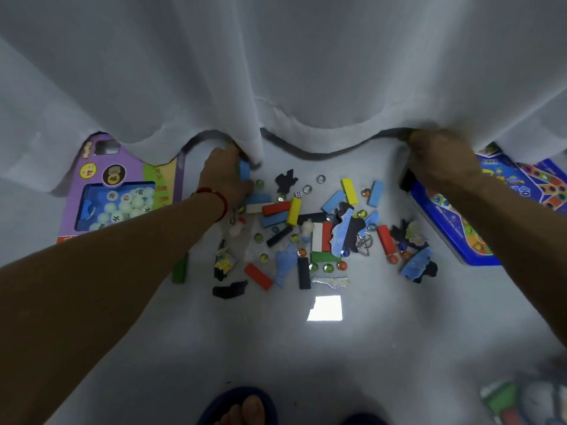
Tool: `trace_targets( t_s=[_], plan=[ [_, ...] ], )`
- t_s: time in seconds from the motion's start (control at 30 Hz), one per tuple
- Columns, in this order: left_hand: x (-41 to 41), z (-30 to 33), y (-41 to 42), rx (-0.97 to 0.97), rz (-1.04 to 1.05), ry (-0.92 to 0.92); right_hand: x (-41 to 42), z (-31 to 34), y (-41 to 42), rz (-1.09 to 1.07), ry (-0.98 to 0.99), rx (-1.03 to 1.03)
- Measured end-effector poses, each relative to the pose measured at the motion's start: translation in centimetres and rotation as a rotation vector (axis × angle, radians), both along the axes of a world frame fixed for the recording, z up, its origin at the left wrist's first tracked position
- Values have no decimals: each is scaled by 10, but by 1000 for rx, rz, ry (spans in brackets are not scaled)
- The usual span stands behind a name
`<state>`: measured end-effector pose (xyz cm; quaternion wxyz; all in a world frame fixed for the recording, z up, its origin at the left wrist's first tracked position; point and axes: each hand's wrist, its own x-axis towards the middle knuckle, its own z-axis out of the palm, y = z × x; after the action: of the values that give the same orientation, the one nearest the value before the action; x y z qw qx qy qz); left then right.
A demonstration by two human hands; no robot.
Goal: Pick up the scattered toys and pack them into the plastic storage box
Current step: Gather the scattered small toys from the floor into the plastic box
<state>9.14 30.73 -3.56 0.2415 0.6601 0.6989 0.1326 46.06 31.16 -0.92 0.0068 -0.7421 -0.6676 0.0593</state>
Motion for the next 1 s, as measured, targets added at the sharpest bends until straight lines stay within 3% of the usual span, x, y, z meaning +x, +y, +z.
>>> trace_targets(
  t_s=[0.23, 0.3, 0.4, 0.47, 0.57, 0.67, 0.9, 1.0],
  plan=[
    [9, -5, -8, 197, -280, 267, -23, -34, -31, 16, -5, -59],
    [14, 0, -13, 213, -268, 222, -38, -33, -40, 34, -39, -82],
    [28, 18, -28, 256, -222, 5, -54, -28, -53, 88, -27, -93],
    [40, 33, -41, 206, -141, -162, -53, -23, -48, 106, -22, 8],
    [61, 52, -55, -45, 47, -452, -36, -11, -21, -124, 89, 187],
    [79, 60, -55, -346, 203, -776, -14, -2, 0, -177, -28, 82],
    [91, 67, -52, -599, 287, -1109, -11, -16, 1, -17, -116, -59],
    [94, 73, -55, -691, 285, -1163, -17, -7, -14, -51, 57, 13]
  ],
)
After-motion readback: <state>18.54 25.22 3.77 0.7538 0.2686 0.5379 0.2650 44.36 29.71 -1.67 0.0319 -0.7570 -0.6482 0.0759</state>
